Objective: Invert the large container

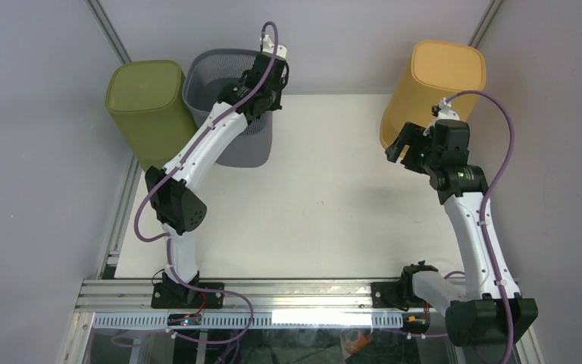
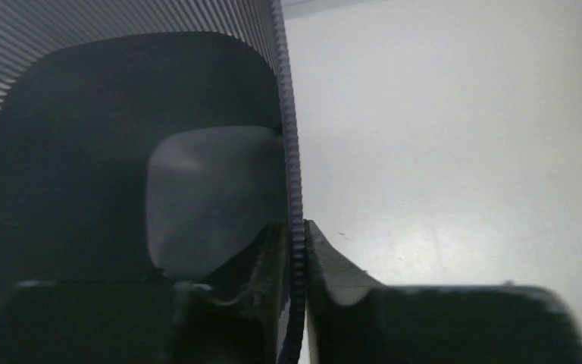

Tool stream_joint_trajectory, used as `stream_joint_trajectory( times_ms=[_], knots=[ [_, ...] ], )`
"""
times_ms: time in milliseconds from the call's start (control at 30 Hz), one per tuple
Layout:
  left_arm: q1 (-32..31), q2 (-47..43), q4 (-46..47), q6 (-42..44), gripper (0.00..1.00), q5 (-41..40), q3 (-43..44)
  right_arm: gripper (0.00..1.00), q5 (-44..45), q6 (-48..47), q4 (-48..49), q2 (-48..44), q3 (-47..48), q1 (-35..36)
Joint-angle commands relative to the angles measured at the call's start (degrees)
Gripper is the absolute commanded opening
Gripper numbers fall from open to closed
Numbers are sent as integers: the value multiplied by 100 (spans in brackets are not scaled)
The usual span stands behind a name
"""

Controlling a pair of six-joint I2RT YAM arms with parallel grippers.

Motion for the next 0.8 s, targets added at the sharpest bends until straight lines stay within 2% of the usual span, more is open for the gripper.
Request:
stream_joint_trajectory(
  times_ms=[0, 200, 333, 400, 500, 667, 767],
  knots=[
    [-78, -193, 79, 118, 1, 251, 472, 77, -253, 120, 48, -55, 207, 6],
    [-115, -431, 83, -272, 0, 1870, 845, 77, -704, 241, 80, -36, 538, 7],
    [-110, -694, 294, -759, 0, 2780, 1262, 77, -1463, 476, 247, -1, 648, 15],
    [-94, -942, 610, -1080, 0, 3081, 1208, 79, -2004, 744, 548, -1, 449, 4],
    [21, -1369, 1201, -1548, 0, 3690, 777, 88, -2711, 1187, 1055, -15, 67, -28],
    [707, -1898, 2214, -2534, 0, 5036, -179, 90, -3732, 2161, 2135, -245, -736, -328],
    [1110, -2153, 2966, -3231, 0, 5747, -793, 90, -3972, 2593, 2633, -452, -1161, -442]
  ],
)
